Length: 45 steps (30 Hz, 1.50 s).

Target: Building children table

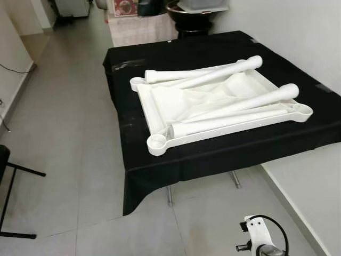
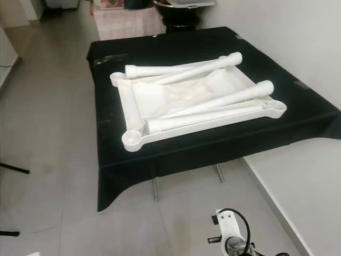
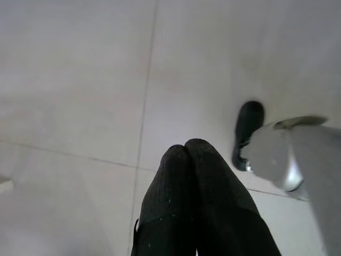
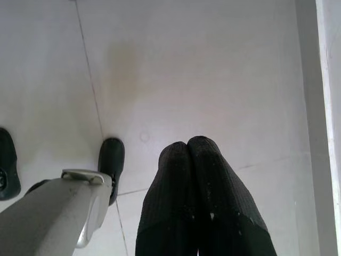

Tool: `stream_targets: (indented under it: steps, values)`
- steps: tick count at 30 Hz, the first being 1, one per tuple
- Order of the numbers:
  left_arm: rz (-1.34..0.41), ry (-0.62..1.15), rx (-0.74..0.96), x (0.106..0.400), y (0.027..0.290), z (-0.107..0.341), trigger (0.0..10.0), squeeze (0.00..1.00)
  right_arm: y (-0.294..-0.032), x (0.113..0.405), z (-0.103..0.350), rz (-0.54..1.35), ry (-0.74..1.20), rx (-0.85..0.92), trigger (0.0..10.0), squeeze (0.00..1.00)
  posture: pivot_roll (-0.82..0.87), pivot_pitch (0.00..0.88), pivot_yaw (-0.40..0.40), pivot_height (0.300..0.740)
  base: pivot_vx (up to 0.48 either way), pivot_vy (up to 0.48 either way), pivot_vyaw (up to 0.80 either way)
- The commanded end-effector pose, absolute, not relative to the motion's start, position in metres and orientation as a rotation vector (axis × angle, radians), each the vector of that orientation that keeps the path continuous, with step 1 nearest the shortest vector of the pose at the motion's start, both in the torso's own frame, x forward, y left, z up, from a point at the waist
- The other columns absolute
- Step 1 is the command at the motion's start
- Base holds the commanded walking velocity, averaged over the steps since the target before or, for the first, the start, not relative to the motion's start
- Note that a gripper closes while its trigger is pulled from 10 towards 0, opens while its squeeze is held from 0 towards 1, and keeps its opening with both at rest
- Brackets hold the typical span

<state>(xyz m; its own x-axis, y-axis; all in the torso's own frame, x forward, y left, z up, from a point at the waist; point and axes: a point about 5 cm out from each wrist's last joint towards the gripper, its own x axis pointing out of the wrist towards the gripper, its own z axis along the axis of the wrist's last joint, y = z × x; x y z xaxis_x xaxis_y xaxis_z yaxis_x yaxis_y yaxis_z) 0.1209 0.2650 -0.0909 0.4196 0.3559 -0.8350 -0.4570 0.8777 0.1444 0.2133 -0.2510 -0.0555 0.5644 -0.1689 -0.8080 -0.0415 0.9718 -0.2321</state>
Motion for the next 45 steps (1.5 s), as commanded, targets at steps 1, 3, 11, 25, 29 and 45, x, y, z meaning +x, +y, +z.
stream_targets:
  steps: [1,3,11,25,29,45]
  values:
    - [0.579,0.965,-0.077,0.12,0.284,-0.084,10.0,0.0,-0.239,0.227,-0.05,-0.023,0.904,-0.225,10.0,0.0,-0.06,0.133,0.0,0.74,0.0,0.0,0.0]
    - [0.602,0.879,-0.023,0.13,0.297,-0.073,10.0,0.0,-0.232,0.243,-0.04,0.053,0.83,-0.219,10.0,0.0,-0.06,0.126,0.0,0.74,0.0,0.0,0.0]
    - [0.567,0.496,0.148,0.177,0.313,-0.025,10.0,0.0,-0.214,0.287,0.013,0.476,0.523,-0.213,10.0,0.0,-0.07,0.083,0.021,0.74,0.0,0.0,0.0]
    - [0.164,0.002,0.189,0.219,0.22,0.073,10.0,0.0,-0.163,0.28,0.109,0.97,0.105,-0.069,10.0,0.0,-0.1,0.038,0.05,0.74,0.0,0.0,0.0]
    - [0.066,-0.137,0.147,0.229,0.196,0.112,10.0,0.0,-0.132,0.293,0.125,0.838,-0.014,0.074,10.0,0.0,-0.11,0.037,0.07,0.74,0.0,0.0,0.0]
    - [0.124,-0.123,0.033,0.246,0.187,0.141,10.0,0.0,-0.124,0.323,0.154,0.445,-0.137,0.143,10.0,1.0,-0.09,0.006,0.078,0.74,0.0,0.0,0.0]
